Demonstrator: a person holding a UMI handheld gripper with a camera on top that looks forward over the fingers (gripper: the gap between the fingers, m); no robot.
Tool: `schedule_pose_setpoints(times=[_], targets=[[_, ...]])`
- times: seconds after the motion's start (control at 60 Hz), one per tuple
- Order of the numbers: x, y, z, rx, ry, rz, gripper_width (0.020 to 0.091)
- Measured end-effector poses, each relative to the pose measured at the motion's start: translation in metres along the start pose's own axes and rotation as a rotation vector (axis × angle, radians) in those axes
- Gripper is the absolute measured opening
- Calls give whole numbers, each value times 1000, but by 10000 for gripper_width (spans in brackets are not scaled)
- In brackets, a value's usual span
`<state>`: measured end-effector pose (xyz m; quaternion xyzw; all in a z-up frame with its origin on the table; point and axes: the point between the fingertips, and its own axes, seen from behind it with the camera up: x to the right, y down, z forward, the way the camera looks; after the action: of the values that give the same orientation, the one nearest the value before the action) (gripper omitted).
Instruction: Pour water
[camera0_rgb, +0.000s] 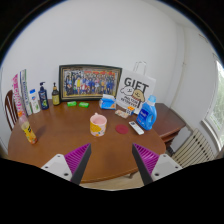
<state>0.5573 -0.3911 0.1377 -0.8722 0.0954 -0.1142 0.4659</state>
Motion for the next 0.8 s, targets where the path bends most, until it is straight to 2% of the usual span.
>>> schedule_pose_setpoints(times=[0.083, 0.233, 0.467, 0.633, 0.8], targets=[[-10, 1, -1, -2, 4, -6, 854], [-66, 6, -7, -19, -2, -22, 853], [-222, 30, -14, -21, -169, -49, 857], [-351, 34, -9, 35, -335, -57, 857], [-439, 19, 26, 117, -407, -39, 856]])
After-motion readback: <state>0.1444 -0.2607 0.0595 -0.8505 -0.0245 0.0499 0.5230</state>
